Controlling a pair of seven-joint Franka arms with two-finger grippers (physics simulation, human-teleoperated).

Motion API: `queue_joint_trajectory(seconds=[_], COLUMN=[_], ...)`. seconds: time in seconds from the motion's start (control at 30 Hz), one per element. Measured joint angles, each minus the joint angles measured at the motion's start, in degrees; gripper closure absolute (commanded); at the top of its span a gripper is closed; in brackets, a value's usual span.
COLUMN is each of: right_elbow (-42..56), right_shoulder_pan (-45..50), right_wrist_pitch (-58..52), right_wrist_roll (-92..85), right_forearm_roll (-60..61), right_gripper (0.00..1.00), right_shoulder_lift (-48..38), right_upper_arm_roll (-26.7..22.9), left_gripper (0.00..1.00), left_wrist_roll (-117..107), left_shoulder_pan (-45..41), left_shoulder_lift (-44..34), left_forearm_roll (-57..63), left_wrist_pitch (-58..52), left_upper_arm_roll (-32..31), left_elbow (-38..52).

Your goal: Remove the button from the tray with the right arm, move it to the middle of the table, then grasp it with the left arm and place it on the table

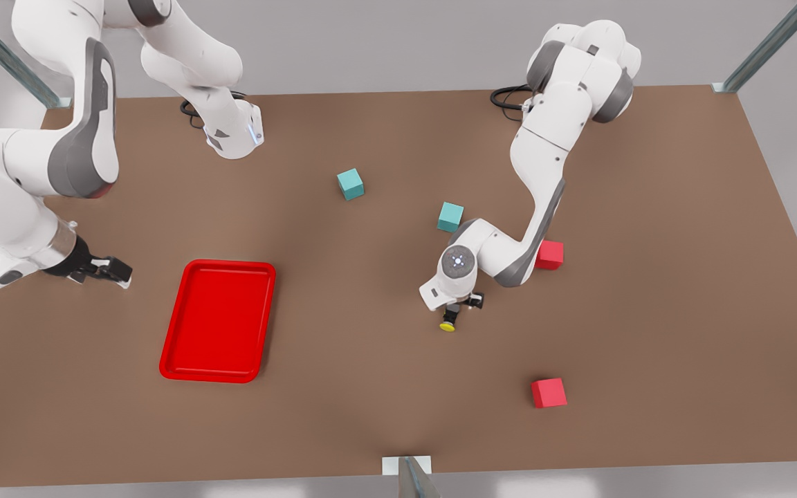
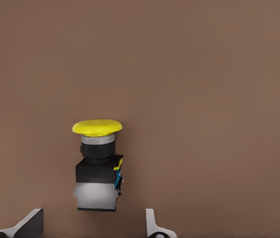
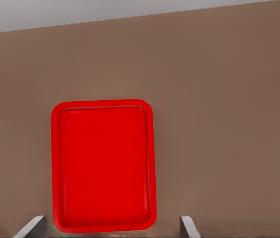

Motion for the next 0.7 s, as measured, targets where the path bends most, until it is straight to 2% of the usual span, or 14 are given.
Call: queue_joint_trajectory(seconds=[0.17,0.33,0.7], right_elbow=[-2.65,6.54,-15.19], right_shoulder_pan=[0.17,0.32,0.39], right_wrist_pitch=[3.93,5.33,10.41], right_wrist_roll=[-0.35,-0.64,-0.58], right_forearm_roll=[0.1,0.19,0.72], right_gripper=[0.0,0.0,0.0], right_shoulder_lift=[-1.08,4.15,-12.7], right_upper_arm_roll=[0.22,0.23,0.52], left_gripper=[0.0,0.0,0.0], left_wrist_roll=[0.16,0.18,0.25], left_shoulder_pan=[-0.04,-0.04,0.47], left_shoulder_lift=[1.03,2.67,3.35], left_forearm_roll=[1.12,1.64,1.42], left_wrist_pitch=[1.32,2.35,3.68], left_upper_arm_roll=[-0.24,-0.23,-0.33], left_elbow=[1.33,2.93,2.98])
